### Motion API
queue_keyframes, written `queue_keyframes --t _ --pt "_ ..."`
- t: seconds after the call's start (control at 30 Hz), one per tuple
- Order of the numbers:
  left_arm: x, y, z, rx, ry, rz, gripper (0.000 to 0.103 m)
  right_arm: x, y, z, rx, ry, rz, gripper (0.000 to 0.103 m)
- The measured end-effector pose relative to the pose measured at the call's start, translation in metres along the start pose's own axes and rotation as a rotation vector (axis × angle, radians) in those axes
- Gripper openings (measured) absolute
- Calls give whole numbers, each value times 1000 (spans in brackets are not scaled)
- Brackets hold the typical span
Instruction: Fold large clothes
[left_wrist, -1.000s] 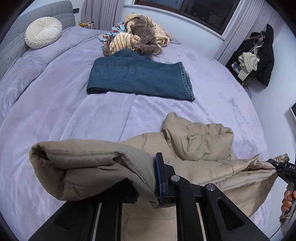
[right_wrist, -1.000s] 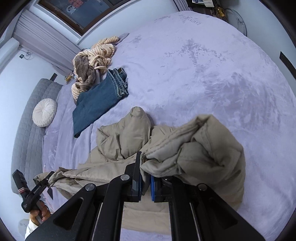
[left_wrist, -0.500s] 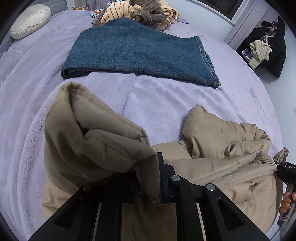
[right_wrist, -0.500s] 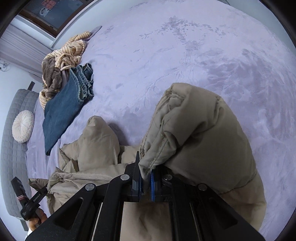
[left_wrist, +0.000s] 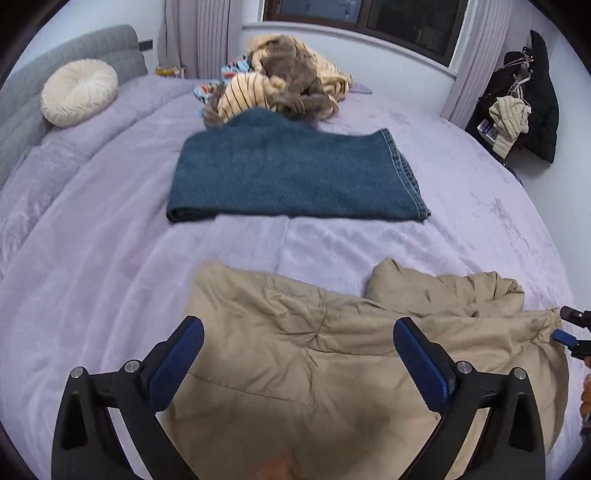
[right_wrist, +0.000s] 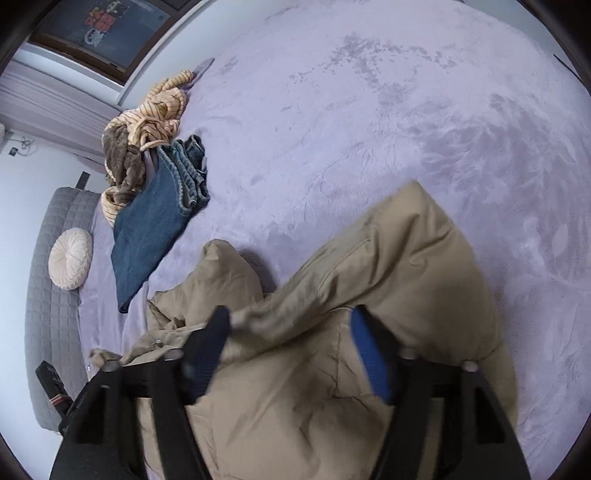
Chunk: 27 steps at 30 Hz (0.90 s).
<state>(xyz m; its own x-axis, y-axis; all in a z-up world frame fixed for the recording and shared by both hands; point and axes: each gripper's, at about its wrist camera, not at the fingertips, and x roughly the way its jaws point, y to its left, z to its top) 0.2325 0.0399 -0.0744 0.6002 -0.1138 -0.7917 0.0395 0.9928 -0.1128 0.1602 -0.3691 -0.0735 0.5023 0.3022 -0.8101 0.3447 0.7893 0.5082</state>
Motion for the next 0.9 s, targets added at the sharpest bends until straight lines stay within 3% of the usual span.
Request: queue_keyframes --t 0.1,0.13,0.17,0.2,0.23,0.3,0.4,0.53,0.6,0.63,0.77,0.9 --pt "-11 0 4 -5 -3 4 103 -18 7 -5 -11 -23 -7 80" --pt "-12 0 3 -7 6 -26 97 -21 11 -10 -23 -16 -10 72" --pt "-12 -5 1 -5 21 -73 79 -20 16 -16 -45 -5 -1 60" --pt "-11 -11 -3 4 37 -103 72 -16 24 -24 -75 18 2 28" --pt "-9 -21 -8 24 51 -133 63 -10 31 -31 -107 38 -1 17" --pt "-1 -50 -21 93 63 -177 55 5 47 -48 -191 63 7 15" --pt "21 -91 -41 145 92 -217 55 37 68 -67 -286 91 -1 15" --pt "62 -122 -56 188 113 -142 55 83 77 -71 -345 77 -53 11" --pt "79 -118 -56 158 130 -136 55 100 73 -67 -357 76 -67 8" --pt "87 -115 -54 144 139 -141 55 105 68 -64 -342 83 -63 2" --pt "87 -103 -44 165 162 -150 55 105 51 -46 -257 131 10 0" --pt "71 -58 -27 201 111 -18 55 67 25 -21 -270 56 -131 0"
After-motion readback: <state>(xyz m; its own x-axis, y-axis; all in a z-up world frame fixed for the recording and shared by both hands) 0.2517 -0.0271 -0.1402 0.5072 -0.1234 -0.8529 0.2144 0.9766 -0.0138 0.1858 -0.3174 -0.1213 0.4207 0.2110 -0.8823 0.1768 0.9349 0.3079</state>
